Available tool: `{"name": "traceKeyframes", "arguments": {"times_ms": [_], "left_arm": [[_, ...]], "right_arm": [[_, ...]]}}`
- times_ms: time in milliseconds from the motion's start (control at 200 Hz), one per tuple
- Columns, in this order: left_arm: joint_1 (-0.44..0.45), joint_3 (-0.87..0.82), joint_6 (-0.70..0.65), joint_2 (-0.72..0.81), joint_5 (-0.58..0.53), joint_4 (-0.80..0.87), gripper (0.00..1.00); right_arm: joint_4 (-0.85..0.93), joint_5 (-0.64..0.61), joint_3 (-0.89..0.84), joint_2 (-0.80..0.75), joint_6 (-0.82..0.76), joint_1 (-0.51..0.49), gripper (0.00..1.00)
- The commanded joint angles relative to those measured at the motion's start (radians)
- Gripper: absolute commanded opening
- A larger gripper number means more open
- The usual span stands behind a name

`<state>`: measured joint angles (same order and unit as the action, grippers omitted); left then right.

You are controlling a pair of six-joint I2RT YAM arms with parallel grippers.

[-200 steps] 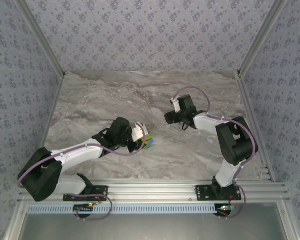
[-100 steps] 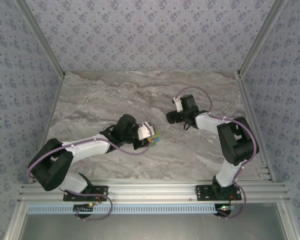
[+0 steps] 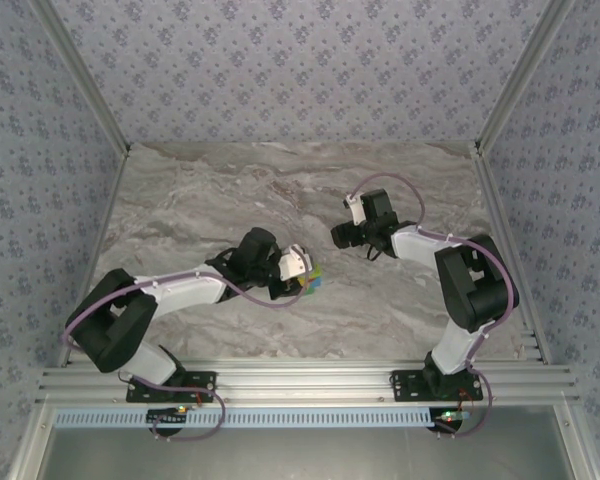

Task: Assemble a carrot with lego

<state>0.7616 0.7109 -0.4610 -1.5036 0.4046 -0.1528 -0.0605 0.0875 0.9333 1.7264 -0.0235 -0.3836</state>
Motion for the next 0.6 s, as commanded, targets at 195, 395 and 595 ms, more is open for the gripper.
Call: {"name": "traceKeyframes", "arguments": {"times_ms": [195,395,595], "left_arm": [[-0.001,0.048,-0.009,-0.022,0.042,0.009,0.36],[-0.006,0.049,-0.006,-0.023,0.045,0.011,0.39],[-0.010,0.059,-0.005,-0.037,0.056,0.019,0.41]], "right_arm": [[-0.007,0.033,-0.011,0.004,0.006,0.003,0.84],[0.007,0.056,0.005,0.019,-0.007,0.001,0.85],[0.019,0.060,0.020,0.033,-0.011,-0.003,0.85]]}}
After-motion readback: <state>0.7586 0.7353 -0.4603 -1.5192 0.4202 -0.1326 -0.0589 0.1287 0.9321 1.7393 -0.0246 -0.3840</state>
